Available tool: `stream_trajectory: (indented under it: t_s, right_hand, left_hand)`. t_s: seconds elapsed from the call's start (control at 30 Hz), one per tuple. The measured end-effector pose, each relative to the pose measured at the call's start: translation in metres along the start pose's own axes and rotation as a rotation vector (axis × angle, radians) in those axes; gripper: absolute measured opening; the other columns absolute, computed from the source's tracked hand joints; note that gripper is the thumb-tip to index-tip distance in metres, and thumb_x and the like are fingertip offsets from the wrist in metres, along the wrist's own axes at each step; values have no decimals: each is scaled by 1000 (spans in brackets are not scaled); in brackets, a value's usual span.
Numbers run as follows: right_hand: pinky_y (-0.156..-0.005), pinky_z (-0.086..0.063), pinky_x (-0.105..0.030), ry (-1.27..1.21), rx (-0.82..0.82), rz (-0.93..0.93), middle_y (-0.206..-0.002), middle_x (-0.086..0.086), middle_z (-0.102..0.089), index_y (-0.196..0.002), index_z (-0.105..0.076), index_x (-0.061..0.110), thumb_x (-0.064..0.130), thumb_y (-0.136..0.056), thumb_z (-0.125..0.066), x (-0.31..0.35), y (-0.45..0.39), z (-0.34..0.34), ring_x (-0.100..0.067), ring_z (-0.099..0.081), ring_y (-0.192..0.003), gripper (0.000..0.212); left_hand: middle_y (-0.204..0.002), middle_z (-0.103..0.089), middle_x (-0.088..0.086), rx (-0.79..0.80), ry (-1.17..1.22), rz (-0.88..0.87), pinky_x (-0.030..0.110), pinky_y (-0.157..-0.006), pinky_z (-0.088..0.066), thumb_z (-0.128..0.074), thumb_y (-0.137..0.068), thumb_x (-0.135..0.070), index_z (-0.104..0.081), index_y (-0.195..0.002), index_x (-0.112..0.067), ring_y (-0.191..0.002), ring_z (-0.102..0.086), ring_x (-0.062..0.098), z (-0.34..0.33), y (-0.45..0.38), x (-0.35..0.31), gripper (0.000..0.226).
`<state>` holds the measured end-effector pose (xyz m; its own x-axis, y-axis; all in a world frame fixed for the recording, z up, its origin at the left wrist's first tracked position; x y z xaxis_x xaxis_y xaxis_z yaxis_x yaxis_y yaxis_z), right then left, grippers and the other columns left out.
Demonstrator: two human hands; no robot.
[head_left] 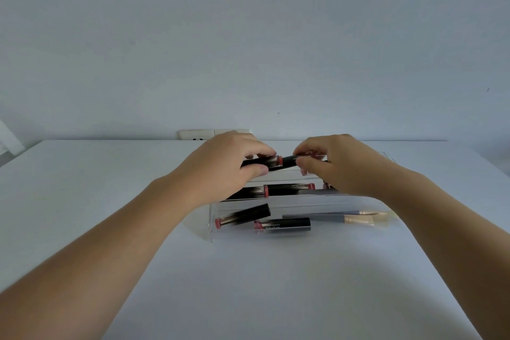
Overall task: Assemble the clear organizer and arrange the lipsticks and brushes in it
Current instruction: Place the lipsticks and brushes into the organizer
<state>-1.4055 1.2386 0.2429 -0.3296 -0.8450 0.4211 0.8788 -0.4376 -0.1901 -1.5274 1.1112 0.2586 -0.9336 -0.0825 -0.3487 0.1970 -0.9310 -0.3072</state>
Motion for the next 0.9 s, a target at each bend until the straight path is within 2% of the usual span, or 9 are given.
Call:
stream_trajectory:
  t_s: [0.17,0.27,0.37,0.43,0.5,0.57,0.67,0.77,0.9]
  right_hand:
    - [-55,-45,-26,-32,-4,18,-84,18,-72,-92,-66,42,46,-94,-56,-2,-3,2,-5,-57,-52,11]
    - [-52,-44,-25,-39,-16,37,-89,21,-71,-96,-65,44,47,-92,-57,-3,-3,4,-6,-49,-44,9]
    - [-55,-45,-24,-18,12,25,-95,21,-69,-99,-66,46,48,-90,-59,-4,-4,7,-3,-47,-44,12]
    - [-66,-44,-19,-40,23,40,-92,24,-70,-103,-66,47,47,-91,-60,0,-6,7,9,-57,-64,14]
    - [-76,-42,-12,-99,12,72,-88,31,-68,-104,-66,49,46,-91,-62,10,-10,7,20,-54,-91,15]
    - [-80,-44,-12,-130,9,109,-91,33,-66,-102,-67,48,45,-89,-62,26,-16,5,17,-54,-98,14]
    - [-87,-53,-29,-52,26,153,-97,24,-67,-107,-68,41,43,-90,-63,52,-34,-4,4,-61,-97,18]
    - [-88,-54,-38,53,78,135,-94,22,-67,-109,-69,39,42,-91,-62,68,-51,-19,-4,-62,-96,20]
    - [-83,-53,-30,45,212,151,-83,25,-65,-105,-72,37,44,-93,-63,73,-57,-35,1,-65,-83,17]
  left_hand:
    - [-102,-69,-25,-173,295,91,14,-83,-48,-69,-94,-19,-64,-118,-49,-93,-64,0,10,6,20,39]
    - [-102,-67,-20,-284,490,108,28,-83,-52,-67,-95,-12,-59,-124,-51,-86,-68,16,21,15,30,50]
    - [-102,-64,-21,-364,579,114,40,-85,-56,-65,-95,-14,-60,-124,-51,-92,-71,19,28,24,38,48]
    - [-102,-65,-18,-400,615,128,46,-89,-57,-64,-90,-20,-64,-120,-50,-96,-72,20,29,30,45,42]
    - [-102,-67,-16,-443,653,121,48,-91,-57,-65,-87,-22,-66,-115,-49,-97,-72,23,30,35,48,39]
    - [-102,-68,-15,-469,673,110,42,-90,-58,-66,-87,-21,-67,-114,-49,-98,-72,23,29,40,49,39]
    - [-106,-69,-12,-489,684,98,27,-85,-56,-65,-89,-21,-66,-116,-49,-99,-71,21,26,41,49,40]
    - [-108,-69,-14,-515,711,103,19,-80,-52,-63,-91,-18,-64,-119,-47,-100,-71,18,23,43,48,40]
    - [-110,-66,-16,-540,721,104,17,-80,-51,-61,-94,-16,-62,-121,-48,-102,-71,17,21,48,50,42]
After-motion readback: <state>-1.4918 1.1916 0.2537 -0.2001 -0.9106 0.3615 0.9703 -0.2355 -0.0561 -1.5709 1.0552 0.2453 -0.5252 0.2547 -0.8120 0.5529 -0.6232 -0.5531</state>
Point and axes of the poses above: each hand's wrist, its own y-axis away from the middle knuckle, its own z-axis out of the back of the hand, x = y × z, the point moved 8 cm from there along -y, towards the middle knuckle
